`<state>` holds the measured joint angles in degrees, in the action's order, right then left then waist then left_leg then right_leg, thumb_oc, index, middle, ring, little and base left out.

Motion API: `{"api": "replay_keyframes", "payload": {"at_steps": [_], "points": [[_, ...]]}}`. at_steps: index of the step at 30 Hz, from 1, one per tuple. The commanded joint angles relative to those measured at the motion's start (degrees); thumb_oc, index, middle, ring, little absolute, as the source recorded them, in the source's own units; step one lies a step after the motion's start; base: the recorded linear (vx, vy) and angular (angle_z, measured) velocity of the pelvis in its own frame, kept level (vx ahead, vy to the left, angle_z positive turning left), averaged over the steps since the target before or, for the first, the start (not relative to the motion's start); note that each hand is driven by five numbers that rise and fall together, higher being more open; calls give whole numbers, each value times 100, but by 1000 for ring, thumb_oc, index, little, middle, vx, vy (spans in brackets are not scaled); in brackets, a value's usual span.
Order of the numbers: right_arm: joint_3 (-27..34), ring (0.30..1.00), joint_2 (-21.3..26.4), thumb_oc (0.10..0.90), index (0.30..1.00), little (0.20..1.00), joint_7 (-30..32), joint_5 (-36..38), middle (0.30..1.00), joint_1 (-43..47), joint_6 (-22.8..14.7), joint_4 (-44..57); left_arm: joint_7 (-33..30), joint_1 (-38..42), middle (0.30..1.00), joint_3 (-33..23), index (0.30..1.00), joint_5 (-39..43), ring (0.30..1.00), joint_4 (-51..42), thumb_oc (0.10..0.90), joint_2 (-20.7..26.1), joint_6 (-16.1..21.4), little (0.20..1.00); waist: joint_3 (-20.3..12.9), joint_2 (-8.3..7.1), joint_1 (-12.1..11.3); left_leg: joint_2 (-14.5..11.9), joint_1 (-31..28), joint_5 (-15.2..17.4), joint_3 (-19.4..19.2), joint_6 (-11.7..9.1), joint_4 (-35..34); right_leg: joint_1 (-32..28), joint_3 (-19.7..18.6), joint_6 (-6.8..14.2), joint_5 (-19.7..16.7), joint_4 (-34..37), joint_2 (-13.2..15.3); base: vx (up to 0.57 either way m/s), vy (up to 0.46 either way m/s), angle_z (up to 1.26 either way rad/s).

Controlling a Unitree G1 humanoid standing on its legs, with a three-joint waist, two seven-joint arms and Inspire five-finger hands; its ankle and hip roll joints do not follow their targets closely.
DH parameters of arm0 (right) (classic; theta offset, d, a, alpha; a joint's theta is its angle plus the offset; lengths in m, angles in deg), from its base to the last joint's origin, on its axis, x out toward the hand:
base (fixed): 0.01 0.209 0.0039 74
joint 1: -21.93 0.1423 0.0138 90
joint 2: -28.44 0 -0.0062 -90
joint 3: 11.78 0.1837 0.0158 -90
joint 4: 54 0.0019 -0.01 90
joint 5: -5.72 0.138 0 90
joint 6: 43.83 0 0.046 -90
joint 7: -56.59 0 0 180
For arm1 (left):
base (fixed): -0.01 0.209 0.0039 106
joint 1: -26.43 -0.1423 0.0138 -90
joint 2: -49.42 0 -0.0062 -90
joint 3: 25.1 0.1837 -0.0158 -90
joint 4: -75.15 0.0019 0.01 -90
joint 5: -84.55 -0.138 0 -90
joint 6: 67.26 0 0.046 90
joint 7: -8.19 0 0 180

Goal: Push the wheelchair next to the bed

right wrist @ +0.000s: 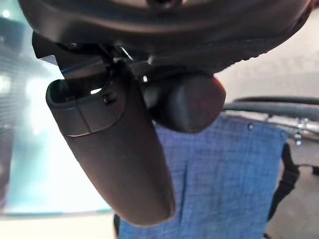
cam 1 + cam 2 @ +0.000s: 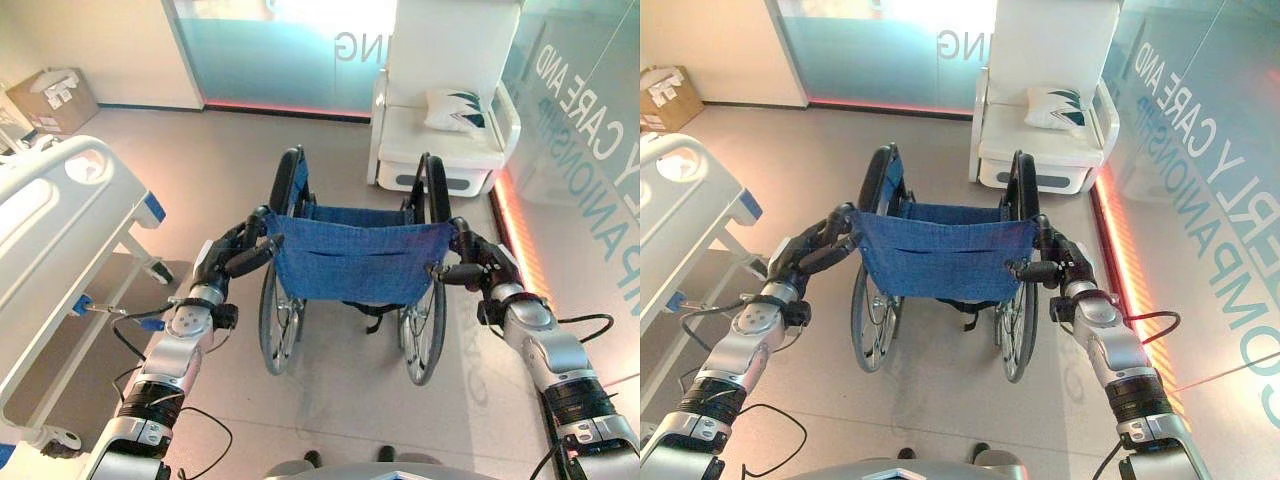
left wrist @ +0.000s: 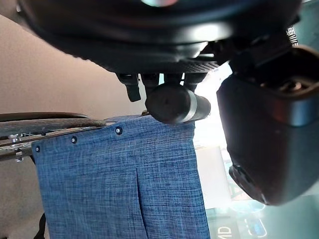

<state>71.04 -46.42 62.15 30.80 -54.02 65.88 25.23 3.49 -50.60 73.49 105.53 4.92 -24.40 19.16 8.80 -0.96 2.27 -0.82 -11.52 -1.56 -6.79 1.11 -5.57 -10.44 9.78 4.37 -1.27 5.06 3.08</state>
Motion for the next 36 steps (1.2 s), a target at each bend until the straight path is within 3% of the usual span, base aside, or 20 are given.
{"api": "replay_keyframes", "payload": {"at_steps": [1,9,16,20,25,29,36], "points": [[-424,900,89,800,900,900,-988,13,900,128,-76,728,-22,561,900,-140,900,-102,900,-488,800,146,456,900,-198,-25,-53,199,124,193,-328,-39,57,215,23,162,33,-325,-28,0,0,0],[-556,900,198,800,900,900,-1385,219,900,63,-224,778,-29,552,900,-114,900,-19,900,-464,800,173,421,900,-164,-59,-59,189,129,173,-325,-59,57,207,46,165,27,-319,-39,0,0,0],[-543,900,123,800,900,900,-1292,163,900,70,-296,898,91,499,900,-121,900,914,900,-375,800,-35,24,900,-163,-33,-49,189,128,168,-308,-70,57,204,63,182,21,-310,-39,0,0,0],[-594,900,85,800,900,900,-1202,123,900,141,-283,887,-252,524,900,-138,900,1370,900,-345,800,-238,-152,900,-144,-15,-46,186,130,150,-295,-75,57,199,71,178,26,-316,-40,0,0,0],[-718,900,25,800,900,900,-1029,189,900,339,-198,837,-993,682,900,-96,900,1345,900,-177,800,-382,-247,900,-103,-26,-56,197,129,140,-270,-76,57,186,91,178,33,-318,-38,0,0,0],[-761,900,10,800,900,900,-958,228,900,414,-163,830,-1031,768,900,-32,900,1146,900,-179,800,-427,-314,900,-86,-31,-58,203,134,138,-250,-72,57,178,92,173,29,-306,-44,0,0,0],[-817,900,-7,800,900,900,-955,263,900,475,-164,767,-1133,1025,900,126,900,859,900,-137,800,-364,-121,900,-107,-26,-27,201,136,140,-270,-89,57,162,91,175,17,-271,-49,0,0,0]]}}
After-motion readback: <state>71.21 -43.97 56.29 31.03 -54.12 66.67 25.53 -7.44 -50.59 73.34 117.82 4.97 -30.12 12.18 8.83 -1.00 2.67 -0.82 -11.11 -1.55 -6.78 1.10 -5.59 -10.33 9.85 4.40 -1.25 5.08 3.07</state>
